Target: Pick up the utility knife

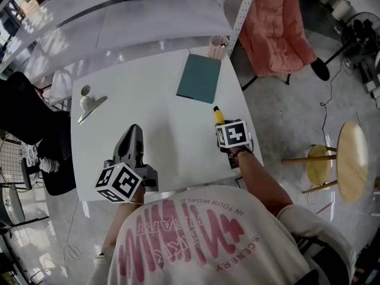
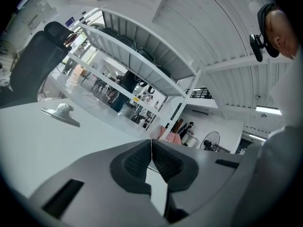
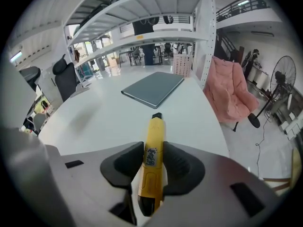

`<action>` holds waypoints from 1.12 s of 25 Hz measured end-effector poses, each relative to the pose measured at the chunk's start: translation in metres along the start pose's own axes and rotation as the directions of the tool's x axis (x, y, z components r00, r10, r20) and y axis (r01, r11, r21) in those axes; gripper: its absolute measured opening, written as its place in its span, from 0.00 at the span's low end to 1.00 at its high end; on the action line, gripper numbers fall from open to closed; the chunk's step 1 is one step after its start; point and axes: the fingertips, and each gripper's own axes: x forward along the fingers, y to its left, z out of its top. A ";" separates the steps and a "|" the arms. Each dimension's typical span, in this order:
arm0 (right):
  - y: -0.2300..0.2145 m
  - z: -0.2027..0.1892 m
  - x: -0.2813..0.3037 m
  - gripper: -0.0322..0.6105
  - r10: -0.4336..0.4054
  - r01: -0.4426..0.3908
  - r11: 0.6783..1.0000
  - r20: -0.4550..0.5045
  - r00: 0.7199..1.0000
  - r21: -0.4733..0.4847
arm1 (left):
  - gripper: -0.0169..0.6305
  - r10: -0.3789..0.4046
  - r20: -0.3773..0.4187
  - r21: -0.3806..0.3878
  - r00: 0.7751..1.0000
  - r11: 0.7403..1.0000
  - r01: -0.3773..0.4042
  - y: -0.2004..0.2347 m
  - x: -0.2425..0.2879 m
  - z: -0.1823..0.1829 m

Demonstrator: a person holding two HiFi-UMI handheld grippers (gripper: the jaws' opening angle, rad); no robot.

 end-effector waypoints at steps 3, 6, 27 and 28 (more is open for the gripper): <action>0.002 0.000 0.001 0.27 0.001 -0.001 1.000 -0.003 1.000 0.002 | 0.06 -0.005 -0.010 -0.007 1.000 1.000 0.005 0.001 -0.001 -0.003; 0.004 0.000 0.000 0.26 0.011 -0.011 1.000 -0.014 1.000 0.018 | 0.06 -0.010 -0.023 -0.008 1.000 1.000 0.010 0.000 -0.002 -0.004; 0.017 0.059 -0.093 0.26 0.002 -0.041 0.993 0.345 0.939 0.107 | 0.06 -0.090 -0.006 0.027 0.996 0.996 0.090 -0.031 -0.026 0.004; 0.020 0.065 -0.102 0.26 0.009 -0.052 0.993 0.376 0.926 0.104 | 0.06 -0.096 -0.003 0.031 0.995 0.995 0.096 -0.033 -0.028 0.005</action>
